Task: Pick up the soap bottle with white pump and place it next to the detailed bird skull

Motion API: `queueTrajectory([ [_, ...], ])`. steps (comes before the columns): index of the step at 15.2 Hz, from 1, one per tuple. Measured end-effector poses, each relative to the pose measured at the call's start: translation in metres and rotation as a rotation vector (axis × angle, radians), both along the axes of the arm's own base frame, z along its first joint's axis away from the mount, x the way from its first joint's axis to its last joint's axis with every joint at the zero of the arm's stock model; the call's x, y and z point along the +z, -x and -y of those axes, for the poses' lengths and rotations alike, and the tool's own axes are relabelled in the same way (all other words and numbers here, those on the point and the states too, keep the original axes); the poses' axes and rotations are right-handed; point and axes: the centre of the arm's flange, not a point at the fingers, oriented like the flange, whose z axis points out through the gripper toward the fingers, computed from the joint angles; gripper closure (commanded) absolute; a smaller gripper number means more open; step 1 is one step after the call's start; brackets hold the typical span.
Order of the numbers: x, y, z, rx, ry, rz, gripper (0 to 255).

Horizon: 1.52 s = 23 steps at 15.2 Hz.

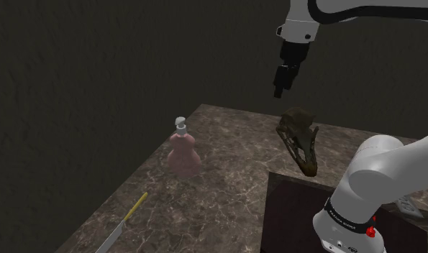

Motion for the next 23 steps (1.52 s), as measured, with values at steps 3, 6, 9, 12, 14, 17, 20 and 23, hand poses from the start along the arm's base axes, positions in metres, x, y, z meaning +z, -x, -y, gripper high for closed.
queueTrajectory([
  [3, -0.012, -0.007, -0.005, 0.012, -0.007, 0.013, 0],
  [6, -0.034, -0.021, -0.019, 0.038, -0.022, 0.046, 0],
  [9, -0.065, -0.039, -0.038, 0.067, -0.038, 0.081, 0],
  [12, -0.089, -0.056, -0.053, 0.095, -0.056, 0.118, 0],
  [14, -0.105, -0.069, -0.065, 0.114, -0.067, 0.142, 0],
  [17, -0.131, -0.084, -0.086, 0.143, -0.084, 0.179, 0],
  [20, -0.154, -0.101, -0.101, 0.171, -0.1, 0.216, 0],
  [23, -0.181, -0.123, -0.123, 0.199, -0.117, 0.252, 0],
])
